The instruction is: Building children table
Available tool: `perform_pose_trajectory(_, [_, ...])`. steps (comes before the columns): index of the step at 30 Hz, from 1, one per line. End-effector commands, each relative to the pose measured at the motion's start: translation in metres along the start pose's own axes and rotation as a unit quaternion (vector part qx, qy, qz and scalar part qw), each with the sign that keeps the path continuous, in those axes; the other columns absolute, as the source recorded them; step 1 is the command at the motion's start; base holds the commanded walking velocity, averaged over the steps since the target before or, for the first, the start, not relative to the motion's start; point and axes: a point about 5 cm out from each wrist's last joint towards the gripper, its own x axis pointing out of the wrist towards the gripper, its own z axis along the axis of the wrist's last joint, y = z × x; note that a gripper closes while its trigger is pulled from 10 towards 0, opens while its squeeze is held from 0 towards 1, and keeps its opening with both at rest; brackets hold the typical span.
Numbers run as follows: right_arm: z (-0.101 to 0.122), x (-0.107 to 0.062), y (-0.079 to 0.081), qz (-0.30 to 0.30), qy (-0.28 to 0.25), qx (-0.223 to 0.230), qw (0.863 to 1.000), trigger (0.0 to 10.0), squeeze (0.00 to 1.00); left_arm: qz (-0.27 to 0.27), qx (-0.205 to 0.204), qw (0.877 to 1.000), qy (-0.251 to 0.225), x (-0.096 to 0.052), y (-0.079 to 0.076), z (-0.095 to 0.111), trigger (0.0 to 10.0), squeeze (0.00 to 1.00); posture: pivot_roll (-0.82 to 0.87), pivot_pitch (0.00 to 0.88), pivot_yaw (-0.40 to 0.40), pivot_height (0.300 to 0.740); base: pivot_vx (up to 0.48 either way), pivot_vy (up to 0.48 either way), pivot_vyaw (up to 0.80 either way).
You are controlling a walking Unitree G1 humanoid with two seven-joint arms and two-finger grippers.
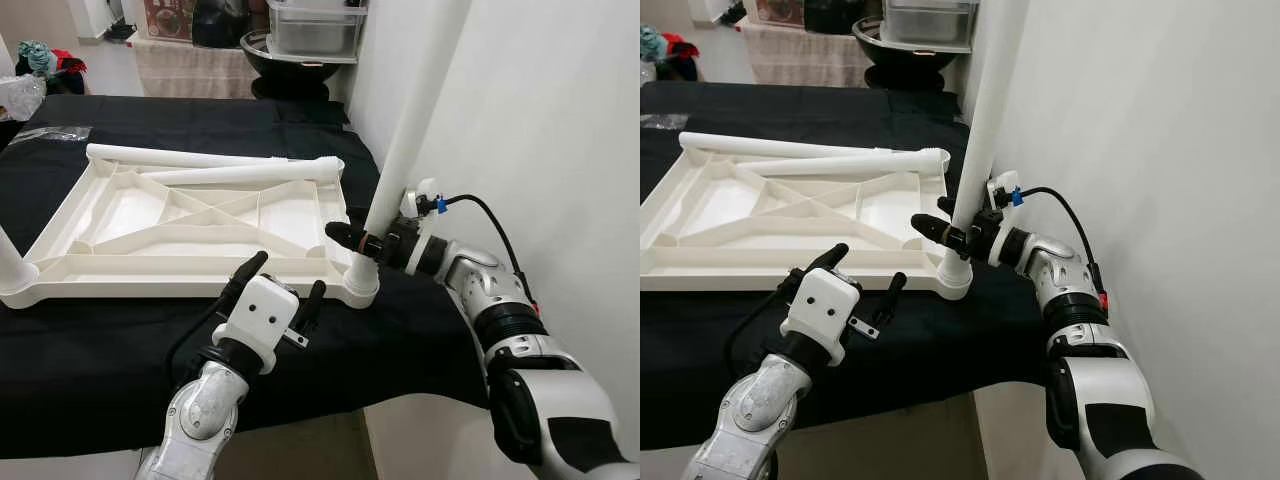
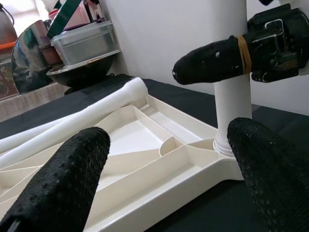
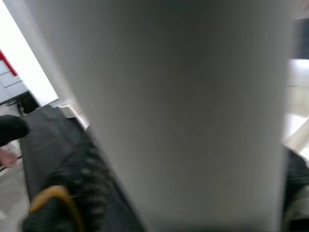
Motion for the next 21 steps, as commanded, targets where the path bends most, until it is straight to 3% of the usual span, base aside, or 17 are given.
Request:
perform_pose_trajectory(1, [-0.009, 0.009, 0.005, 0.004, 0.016, 0.003, 1.000, 0.0, 0.00, -0.001, 0.001, 1.000, 0.004, -0.001, -0.001, -0.002, 10.0, 0.00, 0.09, 0.003, -0.122, 0.740, 0.000, 0.000, 0.00])
perform_pose_trajectory(2, [-0.012, 0.020, 0.002, -0.073, 0.004, -0.013, 0.997, 0.0, 0.00, -0.002, 0.001, 1.000, 0.003, 0.000, -0.002, -0.002, 10.0, 0.00, 0.09, 0.005, -0.120, 0.740, 0.000, 0.000, 0.00])
perform_pose_trajectory(6, [-0.012, 0.022, 0.001, -0.096, -0.001, -0.014, 0.995, 0.0, 0.00, -0.003, 0.001, 1.000, 0.002, 0.000, -0.002, -0.002, 10.0, 0.00, 0.09, 0.005, -0.120, 0.740, 0.000, 0.000, 0.00])
perform_pose_trajectory(8, [-0.008, 0.019, -0.011, -0.222, -0.011, -0.031, 0.974, 0.0, 0.00, -0.001, 0.001, 1.000, 0.002, 0.001, 0.000, -0.002, 10.0, 0.00, 0.08, 0.025, -0.113, 0.740, 0.000, 0.000, 0.00])
perform_pose_trajectory(9, [-0.008, 0.019, -0.011, -0.222, -0.011, -0.031, 0.974, 0.0, 0.00, -0.001, 0.001, 1.000, 0.002, 0.001, 0.000, -0.002, 10.0, 0.00, 0.08, 0.025, -0.113, 0.740, 0.000, 0.000, 0.00])
perform_pose_trajectory(10, [-0.008, 0.015, -0.020, -0.315, -0.016, -0.034, 0.948, 0.0, 0.00, 0.001, 0.002, 1.000, 0.002, 0.001, 0.002, -0.002, 10.0, 0.00, 0.07, 0.032, -0.112, 0.740, 0.000, 0.000, 0.00])
perform_pose_trajectory(12, [-0.008, 0.015, -0.020, -0.315, -0.016, -0.034, 0.948, 0.0, 0.00, 0.001, 0.002, 1.000, 0.002, 0.001, 0.002, -0.002, 10.0, 0.00, 0.07, 0.032, -0.112, 0.740, 0.000, 0.000, 0.00])
perform_pose_trajectory(13, [-0.008, 0.007, -0.027, -0.409, -0.014, -0.059, 0.910, 0.0, 0.00, 0.003, 0.001, 1.000, 0.004, 0.001, 0.002, -0.003, 10.0, 0.00, 0.06, 0.030, -0.102, 0.740, 0.000, 0.000, 0.00])
perform_pose_trajectory(14, [-0.009, -0.003, -0.033, -0.497, -0.016, -0.061, 0.866, 0.0, 0.00, -0.001, -0.001, 1.000, 0.004, 0.001, 0.000, -0.003, 10.0, 0.00, 0.06, 0.032, -0.102, 0.740, 0.000, 0.000, 0.00])
perform_pose_trajectory(15, [-0.011, -0.011, -0.036, -0.550, -0.023, -0.051, 0.833, 0.0, 0.00, -0.005, -0.002, 1.000, 0.003, 0.001, -0.002, -0.003, 10.0, 0.00, 0.07, 0.032, -0.108, 0.740, 0.000, 0.000, 0.00])
perform_pose_trajectory(17, [-0.011, -0.011, -0.036, -0.550, -0.023, -0.051, 0.833, 0.0, 0.00, -0.005, -0.002, 1.000, 0.003, 0.001, -0.002, -0.003, 10.0, 0.00, 0.07, 0.032, -0.108, 0.740, 0.000, 0.000, 0.00])
perform_pose_trajectory(18, [-0.012, -0.016, -0.036, -0.584, -0.027, -0.046, 0.810, 0.0, 0.00, -0.007, -0.003, 1.000, 0.002, 0.002, -0.004, -0.002, 10.0, 0.00, 0.07, 0.033, -0.106, 0.740, 0.000, 0.000, 0.00])
perform_pose_trajectory(21, [-0.012, -0.022, -0.035, -0.642, -0.032, -0.048, 0.764, 0.0, 0.00, -0.012, 0.008, 1.000, -0.001, 0.002, -0.004, -0.002, 10.0, 0.00, 0.06, 0.038, -0.106, 0.740, 0.000, 0.000, 0.00])
